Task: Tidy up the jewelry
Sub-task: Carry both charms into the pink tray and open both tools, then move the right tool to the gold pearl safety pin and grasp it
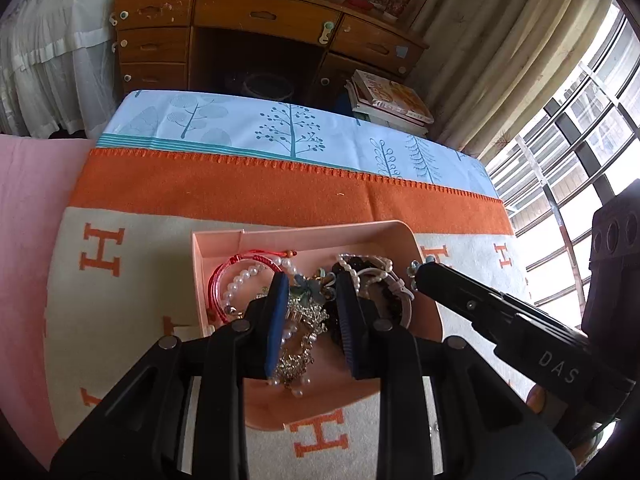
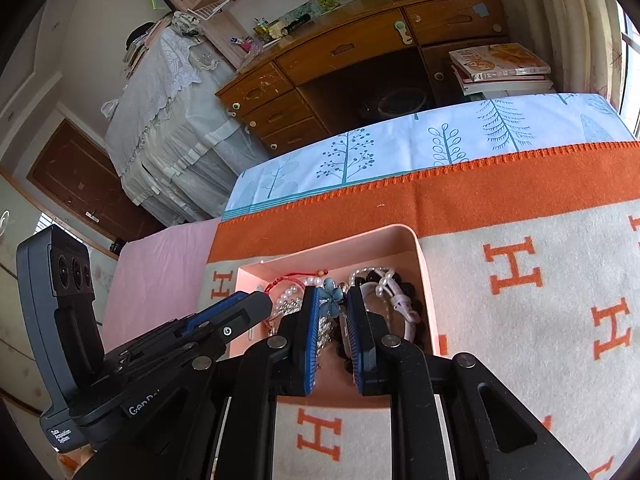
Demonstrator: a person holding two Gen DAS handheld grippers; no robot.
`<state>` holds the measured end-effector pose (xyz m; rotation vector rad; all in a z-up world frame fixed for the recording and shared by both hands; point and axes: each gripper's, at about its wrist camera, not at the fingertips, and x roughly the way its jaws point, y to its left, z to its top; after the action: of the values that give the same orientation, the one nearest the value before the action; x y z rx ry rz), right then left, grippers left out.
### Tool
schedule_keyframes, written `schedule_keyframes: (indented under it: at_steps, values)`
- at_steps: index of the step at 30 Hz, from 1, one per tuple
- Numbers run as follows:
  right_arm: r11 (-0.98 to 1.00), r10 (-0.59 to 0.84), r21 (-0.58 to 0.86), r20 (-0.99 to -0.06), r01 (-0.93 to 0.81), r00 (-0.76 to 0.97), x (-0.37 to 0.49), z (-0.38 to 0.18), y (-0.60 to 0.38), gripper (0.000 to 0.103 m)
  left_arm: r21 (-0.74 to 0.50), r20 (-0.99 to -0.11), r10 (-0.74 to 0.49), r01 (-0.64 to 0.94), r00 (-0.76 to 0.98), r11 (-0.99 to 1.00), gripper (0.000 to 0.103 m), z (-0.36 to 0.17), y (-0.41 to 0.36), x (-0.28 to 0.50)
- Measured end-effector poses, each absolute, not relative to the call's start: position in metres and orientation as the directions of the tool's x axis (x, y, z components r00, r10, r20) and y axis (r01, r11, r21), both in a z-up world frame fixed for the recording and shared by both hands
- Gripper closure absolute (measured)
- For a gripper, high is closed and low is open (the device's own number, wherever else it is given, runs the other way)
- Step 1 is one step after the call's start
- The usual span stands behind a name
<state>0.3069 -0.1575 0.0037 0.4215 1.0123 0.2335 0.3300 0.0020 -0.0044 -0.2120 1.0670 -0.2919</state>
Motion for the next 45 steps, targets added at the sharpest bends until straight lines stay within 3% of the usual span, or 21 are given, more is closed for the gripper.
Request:
schedule_keyframes:
  at_steps: [3,5,7,9,17,23,29,34,38,45]
  values:
    - [0.873,0.403,0.486,-0.759,0.034,0.511,0.322,-0.01,-0.164,0.087,-0.288,-0.844,-0.314,0.126,0.434,0.949,0.079,-0.014,-0.001,0.341]
    - [0.851,0.432,0.523,-0.746,0.045,0.507,0.329,-0.016,-0.169,0.066,-0.282,-0.852,-0.314,0.137,0.419,0.949,0.067,-0.019,-0.004,0.343]
    - [0.85,0.418,0.523,-0.74,0.06,0.527,0.333,-0.018,-0.172,0.06,-0.274,-0.845,-0.314,0.156,0.432,0.949,0.05,-0.02,-0.004,0.34]
    - [0.855,0.412,0.516,-0.739,0.054,0.534,0.336,-0.019,-0.173,0.06,-0.264,-0.835,-0.316,0.174,0.451,0.949,0.048,-0.017,-0.004,0.335]
    - [0.869,0.407,0.495,-0.728,0.013,0.551,0.296,-0.018,-0.178,0.06,-0.194,-0.865,-0.254,0.178,0.433,0.965,0.048,-0.002,0.001,0.301]
    - [0.886,0.391,0.464,-0.729,-0.015,0.561,0.235,-0.01,-0.184,0.06,-0.195,-0.814,-0.273,0.202,0.512,0.96,0.048,0.024,0.014,0.248]
    - [0.932,0.289,0.361,-0.753,0.004,0.591,0.153,0.002,-0.196,0.06,-0.184,-0.822,-0.272,0.22,0.5,0.958,0.048,0.041,0.023,0.195]
    - [0.941,0.255,0.337,-0.749,0.019,0.611,0.091,0.007,-0.21,0.06,-0.241,-0.775,-0.327,0.225,0.541,0.944,0.048,0.051,0.033,0.144]
    - [0.948,0.2,0.312,-0.731,0.058,0.652,0.05,0.014,-0.229,0.06,-0.215,-0.764,-0.299,0.212,0.572,0.953,0.048,0.046,0.034,0.11]
    - [0.96,0.151,0.266,-0.743,0.081,0.651,0.012,0.008,-0.244,0.06,-0.17,-0.822,-0.24,0.18,0.516,0.969,0.048,0.0,0.021,0.08]
